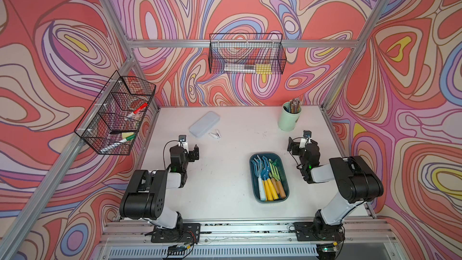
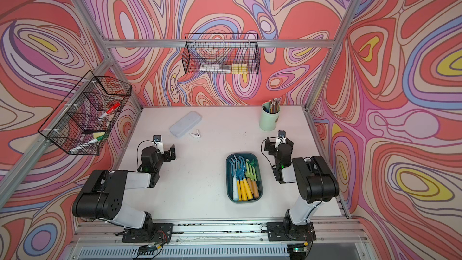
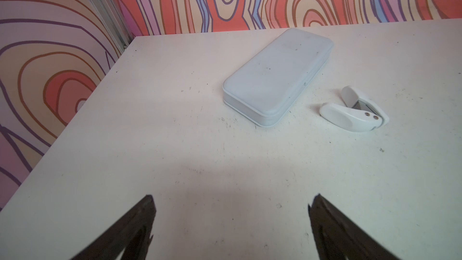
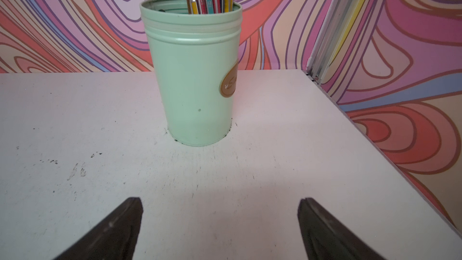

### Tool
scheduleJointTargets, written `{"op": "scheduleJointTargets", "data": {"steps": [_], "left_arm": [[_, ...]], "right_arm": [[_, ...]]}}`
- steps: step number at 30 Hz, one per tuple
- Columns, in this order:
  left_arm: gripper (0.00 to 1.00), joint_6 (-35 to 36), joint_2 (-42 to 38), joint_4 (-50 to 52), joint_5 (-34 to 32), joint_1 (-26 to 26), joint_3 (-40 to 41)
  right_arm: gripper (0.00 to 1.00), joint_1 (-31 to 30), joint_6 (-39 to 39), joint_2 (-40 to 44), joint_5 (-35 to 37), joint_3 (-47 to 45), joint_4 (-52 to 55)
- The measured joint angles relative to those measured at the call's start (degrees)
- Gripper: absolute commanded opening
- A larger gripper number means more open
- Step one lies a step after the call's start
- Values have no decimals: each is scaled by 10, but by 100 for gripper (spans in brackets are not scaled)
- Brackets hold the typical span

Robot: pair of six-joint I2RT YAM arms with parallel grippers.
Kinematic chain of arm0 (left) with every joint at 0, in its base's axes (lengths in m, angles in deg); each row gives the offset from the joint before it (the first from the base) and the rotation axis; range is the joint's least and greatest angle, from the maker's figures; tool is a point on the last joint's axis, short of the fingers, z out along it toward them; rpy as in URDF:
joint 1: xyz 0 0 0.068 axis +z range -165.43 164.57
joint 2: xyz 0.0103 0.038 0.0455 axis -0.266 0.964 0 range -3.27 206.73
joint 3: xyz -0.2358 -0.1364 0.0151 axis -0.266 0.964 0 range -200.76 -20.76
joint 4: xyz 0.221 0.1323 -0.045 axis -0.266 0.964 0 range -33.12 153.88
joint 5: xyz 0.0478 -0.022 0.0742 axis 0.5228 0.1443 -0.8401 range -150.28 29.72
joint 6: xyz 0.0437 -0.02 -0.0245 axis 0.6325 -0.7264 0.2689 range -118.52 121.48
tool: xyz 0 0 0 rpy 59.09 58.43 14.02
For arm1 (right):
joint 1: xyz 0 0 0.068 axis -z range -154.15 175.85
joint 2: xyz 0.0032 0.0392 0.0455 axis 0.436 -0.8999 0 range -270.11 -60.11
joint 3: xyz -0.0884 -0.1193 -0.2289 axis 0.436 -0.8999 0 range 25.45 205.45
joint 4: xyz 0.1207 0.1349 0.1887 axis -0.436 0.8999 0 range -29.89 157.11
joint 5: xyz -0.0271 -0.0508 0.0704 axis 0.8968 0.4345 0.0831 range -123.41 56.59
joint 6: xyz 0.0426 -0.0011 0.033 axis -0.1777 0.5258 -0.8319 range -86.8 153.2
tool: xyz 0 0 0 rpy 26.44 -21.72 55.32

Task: Take the hand rake out of the storage box
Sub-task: Pick up the rake from the storage box.

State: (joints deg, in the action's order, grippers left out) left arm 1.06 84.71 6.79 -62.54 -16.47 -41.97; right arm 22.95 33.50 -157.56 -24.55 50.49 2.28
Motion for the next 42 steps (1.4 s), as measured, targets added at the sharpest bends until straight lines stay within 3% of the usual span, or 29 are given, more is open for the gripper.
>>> {"op": "scheduleJointTargets", "data": {"steps": [5, 9, 10, 12, 15, 19, 23, 29, 32, 42], "left_arm": [[99, 0, 0, 0, 2, 0, -2], [94, 1, 0, 7, 9, 0, -3], [97, 2, -2, 16, 11, 0, -6], [99, 5, -12, 59, 6, -4, -22], [99, 15, -49, 148, -20, -28, -71], [99, 0, -118, 299, -87, -108, -175], [99, -60, -198, 445, -146, -221, -240], [99, -193, -248, 659, -179, -353, -282], [99, -253, -240, 744, -187, -402, -293], [99, -375, -151, 898, -232, -405, -345]], "right_arm": [[98, 18, -7, 0, -20, 14, 19], [98, 18, -9, 0, -30, 14, 26], [98, 18, -9, 0, -31, 14, 26], [96, 18, -9, 3, -31, 16, 36], [96, 18, -11, 34, -23, 53, 136], [98, 18, -26, 88, -5, 164, 280], [98, 17, -48, 104, -6, 275, 408], [98, -4, -91, 154, -9, 291, 589], [98, -44, -128, 190, -1, 305, 703], [96, -304, -291, 251, -19, 351, 958]]}}
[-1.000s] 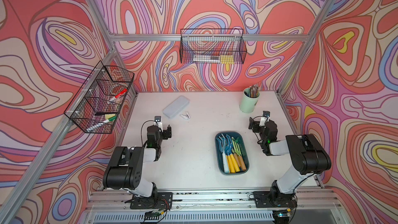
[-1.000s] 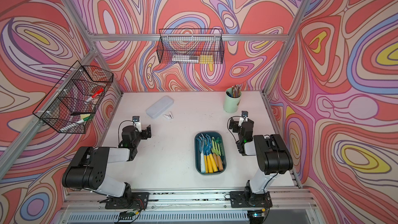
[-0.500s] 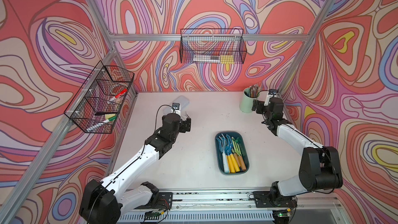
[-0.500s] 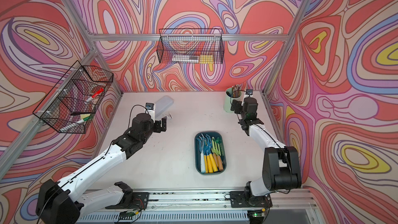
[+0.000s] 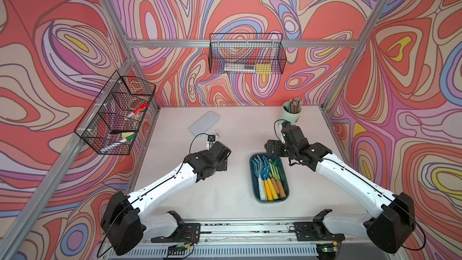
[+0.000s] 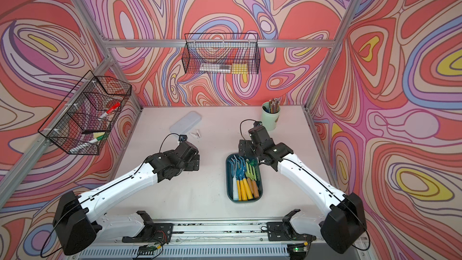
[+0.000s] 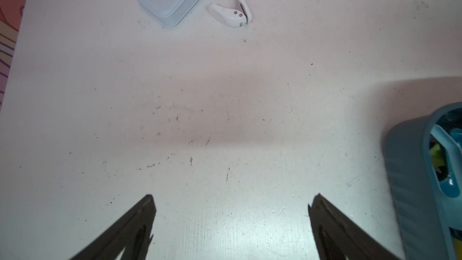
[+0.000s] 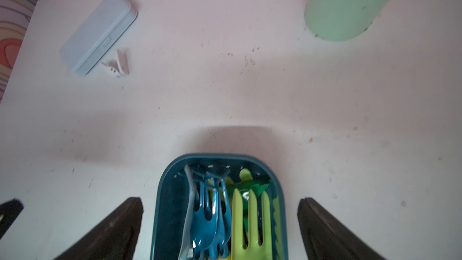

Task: Take the hand rake out of the storage box
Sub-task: Pick up the rake from the storage box.

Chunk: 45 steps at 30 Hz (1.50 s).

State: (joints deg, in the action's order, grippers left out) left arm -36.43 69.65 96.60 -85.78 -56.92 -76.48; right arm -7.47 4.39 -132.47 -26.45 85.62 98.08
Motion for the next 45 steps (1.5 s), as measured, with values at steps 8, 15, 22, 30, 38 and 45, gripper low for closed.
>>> {"op": "scheduleJointTargets", "data": {"steps": [8, 15, 22, 30, 38, 45], "left_arm": [[99, -26, -18, 15, -6, 59, -12], [99, -24, -14, 34, -6, 67, -25], [99, -24, 0, 45, -2, 67, -36], [99, -24, 3, 56, -1, 67, -56], [99, -17, 3, 55, 35, 67, -56], [99, 9, 2, 50, 94, 67, -56]], "right_arm": [[69, -138, -90, -16, -13, -23, 71], [59, -181, -147, -54, -25, -69, 65], [51, -196, -186, -75, -35, -81, 45], [38, -196, -209, -96, -35, -92, 30], [21, -197, -221, -108, -34, -92, 19], [1, -197, -230, -69, -3, -90, 47]]}}
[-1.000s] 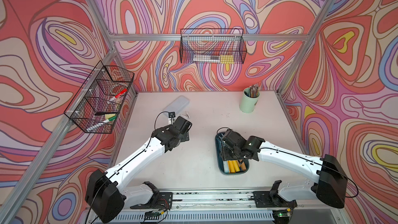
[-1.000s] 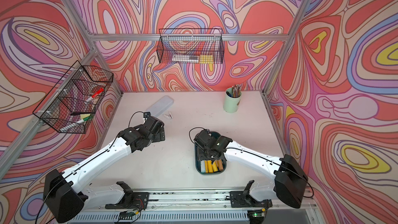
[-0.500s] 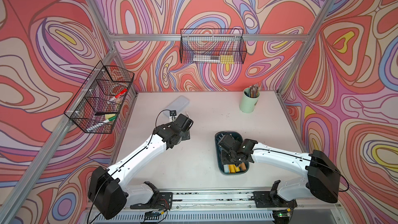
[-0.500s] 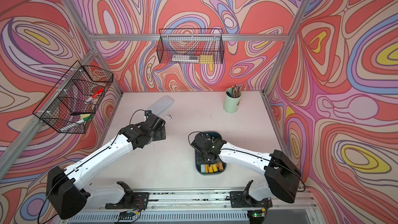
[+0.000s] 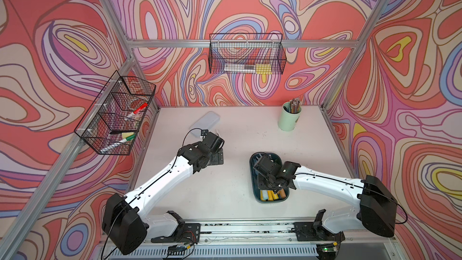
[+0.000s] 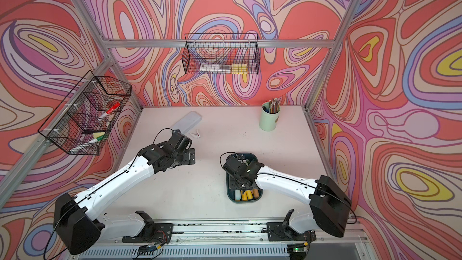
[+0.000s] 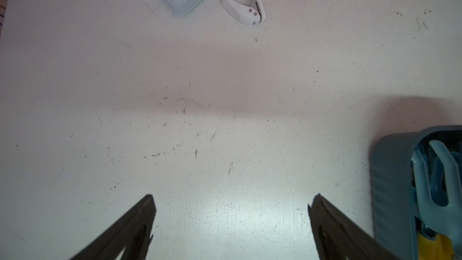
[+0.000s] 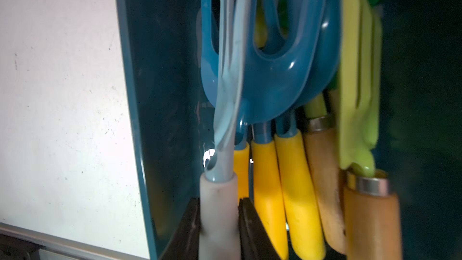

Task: Take the hand rake out of the storage box
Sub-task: Pick up the rake from the storage box.

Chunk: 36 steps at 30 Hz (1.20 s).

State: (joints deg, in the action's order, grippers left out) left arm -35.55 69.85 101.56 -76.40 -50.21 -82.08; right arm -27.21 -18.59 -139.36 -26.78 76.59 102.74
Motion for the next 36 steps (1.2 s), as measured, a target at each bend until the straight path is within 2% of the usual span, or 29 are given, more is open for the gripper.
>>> {"op": "scheduleJointTargets", "data": {"steps": [14, 20, 24, 27, 31, 36], "left_arm": [[99, 32, -24, -25, 92, 17, 1], [98, 37, -15, -38, 128, 21, -23], [97, 36, -15, -59, 182, 22, -26], [96, 30, -16, -94, 245, 22, -17], [94, -1, -26, -184, 338, 22, 20], [87, -22, -37, -287, 425, 26, 47]], "right_arm": [[0, 12, 28, 26, 43, 68, 55], [0, 44, 54, 43, 35, 71, 58], [0, 71, 80, 70, 19, 71, 57], [0, 92, 111, 104, -20, 62, 23], [0, 150, 152, 157, -124, 31, -62], [0, 178, 186, 136, -237, 37, -134]]}}
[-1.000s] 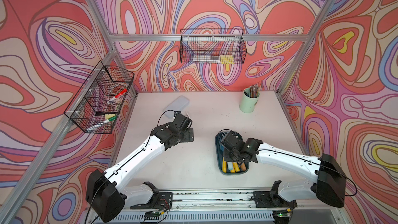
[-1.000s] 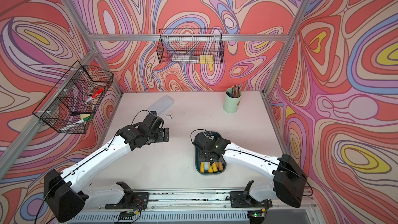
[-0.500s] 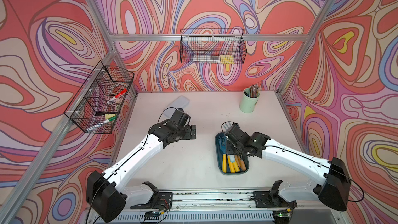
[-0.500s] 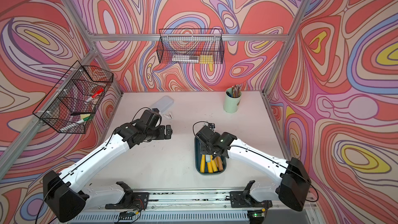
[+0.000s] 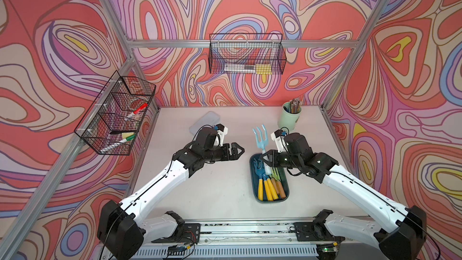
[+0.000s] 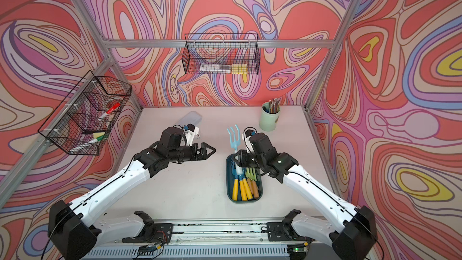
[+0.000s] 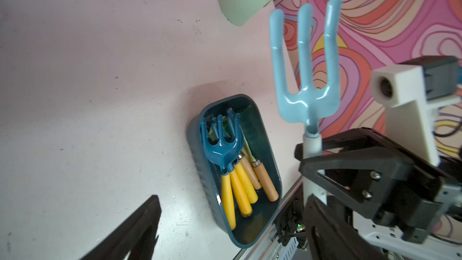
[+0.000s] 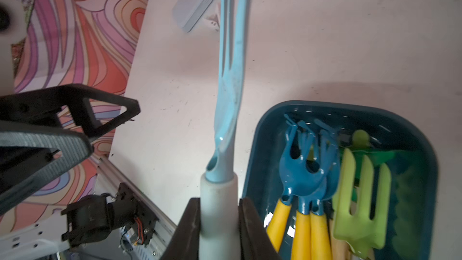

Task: Take the hand rake out of the storage box
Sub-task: Pick up the rake from the storage box.

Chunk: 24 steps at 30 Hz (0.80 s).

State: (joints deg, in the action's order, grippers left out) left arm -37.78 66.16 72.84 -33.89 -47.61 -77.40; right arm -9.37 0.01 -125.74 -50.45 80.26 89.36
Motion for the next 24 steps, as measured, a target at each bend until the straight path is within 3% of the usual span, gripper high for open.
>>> {"op": "scheduleJointTargets", "data": {"steps": [4, 11, 16, 24], "left_arm": [[80, -14, -3, -86, 55, 9, 19], [68, -75, -26, -177, 115, 103, 109], [59, -91, -38, -213, 138, 108, 121], [54, -107, -38, -268, 168, 109, 121]], "right_arm": [[0, 0, 1, -29, -75, 4, -52], [0, 8, -13, -40, -136, 5, -116], [0, 9, -31, -54, -169, 6, -157], [0, 9, -50, -74, -198, 9, -179]]}}
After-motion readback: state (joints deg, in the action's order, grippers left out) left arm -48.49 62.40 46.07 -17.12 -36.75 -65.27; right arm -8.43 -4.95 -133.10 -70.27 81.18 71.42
